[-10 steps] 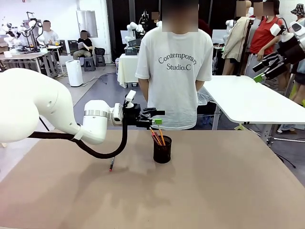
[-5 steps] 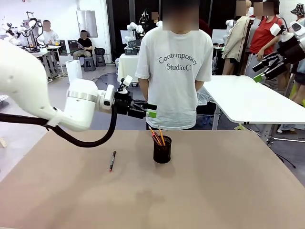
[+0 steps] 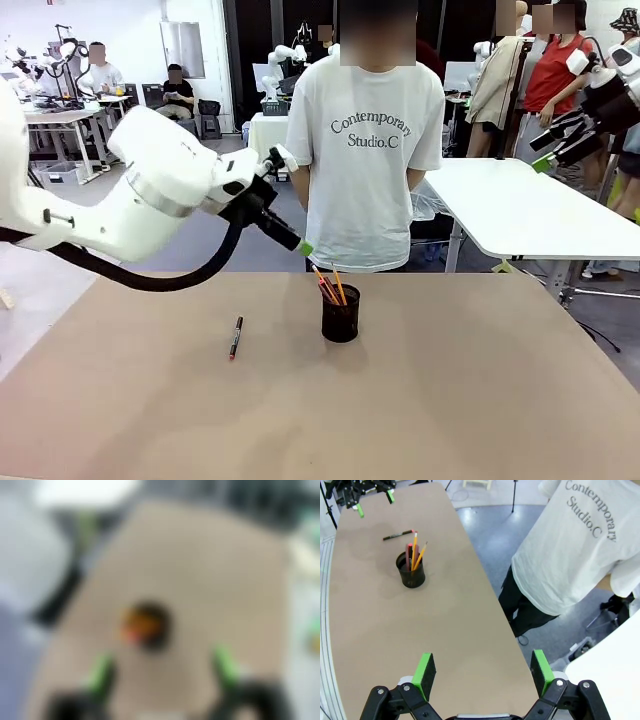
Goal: Place the pens into the pen holder.
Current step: Pick up a writing instrument from the table and place it into the Pen holder.
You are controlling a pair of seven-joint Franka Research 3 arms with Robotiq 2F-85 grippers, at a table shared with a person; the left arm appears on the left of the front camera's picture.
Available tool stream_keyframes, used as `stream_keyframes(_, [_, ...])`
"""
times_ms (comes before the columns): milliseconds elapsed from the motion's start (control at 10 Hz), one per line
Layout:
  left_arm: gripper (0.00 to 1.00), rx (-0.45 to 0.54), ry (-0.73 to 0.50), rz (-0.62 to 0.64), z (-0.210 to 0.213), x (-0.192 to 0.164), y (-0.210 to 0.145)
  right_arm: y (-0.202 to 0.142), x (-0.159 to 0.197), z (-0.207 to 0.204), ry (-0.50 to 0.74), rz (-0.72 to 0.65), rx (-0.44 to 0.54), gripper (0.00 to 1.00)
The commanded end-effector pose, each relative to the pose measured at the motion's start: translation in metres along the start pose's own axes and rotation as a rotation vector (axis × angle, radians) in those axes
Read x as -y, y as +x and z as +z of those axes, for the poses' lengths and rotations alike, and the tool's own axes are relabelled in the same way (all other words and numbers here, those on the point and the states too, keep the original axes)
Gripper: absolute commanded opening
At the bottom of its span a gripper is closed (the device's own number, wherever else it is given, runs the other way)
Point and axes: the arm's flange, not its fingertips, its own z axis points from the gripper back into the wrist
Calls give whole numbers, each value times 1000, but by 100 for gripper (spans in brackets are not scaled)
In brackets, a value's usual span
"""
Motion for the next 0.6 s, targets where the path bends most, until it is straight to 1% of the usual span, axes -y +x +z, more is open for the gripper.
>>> stream_keyframes(0, [100,-290,-13,187,-2,-13,9,0,-1,0,-5,10,-15,100])
stream_keyframes(100, [100,-304,7,219,-6,-22,5,0,-1,0,-5,10,-15,100])
stream_keyframes(200, [100,-379,35,292,-10,-26,-4,0,-1,0,-5,10,-15,100])
stream_keyframes(300, [100,-430,3,338,-16,-32,-14,0,-1,0,-5,10,-15,100])
stream_keyframes(400, [100,-445,-38,375,-19,-36,-21,0,-1,0,-5,10,-15,100])
stream_keyframes(500, [100,-419,-81,404,-26,-40,-27,0,-1,0,-5,10,-15,100])
